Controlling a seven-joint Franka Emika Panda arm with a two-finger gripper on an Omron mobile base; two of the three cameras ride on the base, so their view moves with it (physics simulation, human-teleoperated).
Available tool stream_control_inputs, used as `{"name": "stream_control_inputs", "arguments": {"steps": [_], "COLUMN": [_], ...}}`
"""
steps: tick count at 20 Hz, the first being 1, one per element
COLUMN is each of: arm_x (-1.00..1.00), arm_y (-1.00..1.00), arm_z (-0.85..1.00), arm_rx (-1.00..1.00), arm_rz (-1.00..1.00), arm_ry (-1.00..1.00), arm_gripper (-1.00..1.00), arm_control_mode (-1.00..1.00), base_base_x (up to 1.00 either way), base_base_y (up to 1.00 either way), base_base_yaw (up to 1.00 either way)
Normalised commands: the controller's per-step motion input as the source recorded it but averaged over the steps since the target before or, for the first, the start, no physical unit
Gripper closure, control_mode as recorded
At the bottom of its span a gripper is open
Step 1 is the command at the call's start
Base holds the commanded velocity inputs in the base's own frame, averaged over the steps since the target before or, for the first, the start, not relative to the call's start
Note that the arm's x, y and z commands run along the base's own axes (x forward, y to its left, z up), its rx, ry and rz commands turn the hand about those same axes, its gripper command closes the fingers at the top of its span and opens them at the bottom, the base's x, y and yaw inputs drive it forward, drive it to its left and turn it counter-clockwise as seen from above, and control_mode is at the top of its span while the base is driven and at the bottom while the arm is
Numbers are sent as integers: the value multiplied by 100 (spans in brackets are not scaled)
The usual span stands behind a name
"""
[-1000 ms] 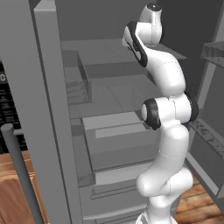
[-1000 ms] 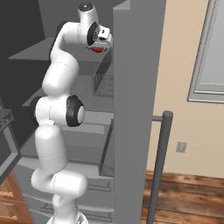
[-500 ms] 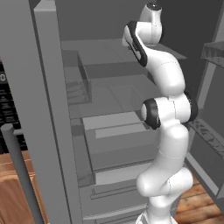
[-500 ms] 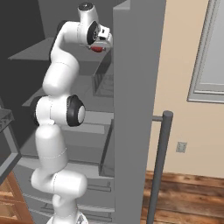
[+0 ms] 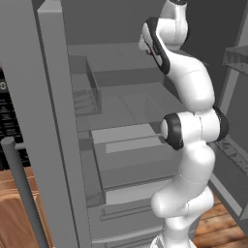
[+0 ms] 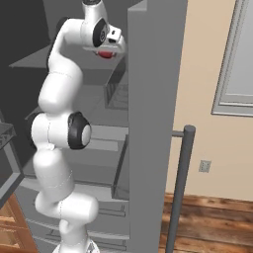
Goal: Open the fridge, remove the pear, lemon wedge, and steak, and place them on any counter.
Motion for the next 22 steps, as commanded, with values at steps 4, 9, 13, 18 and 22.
{"name": "stream_control_inputs", "arguments": {"steps": [4,9,13,18,22], "arm_x": [-100,-100,-100,-100,-100], "arm_y": [0,0,0,0,0], "arm_z": [-16,-17,-20,-15,15], "arm_rx": [0,0,0,0,0], "arm_rz": [0,0,0,0,0], "arm_ry": [-1,-5,-8,-9,-5], "arm_gripper": [100,100,100,100,100], "arm_control_mode": [-100,-100,-100,-100,-100], "base_base_x": [0,0,0,0,0], "base_base_y": [0,0,0,0,0], "base_base_yaw": [0,0,0,0,0]}}
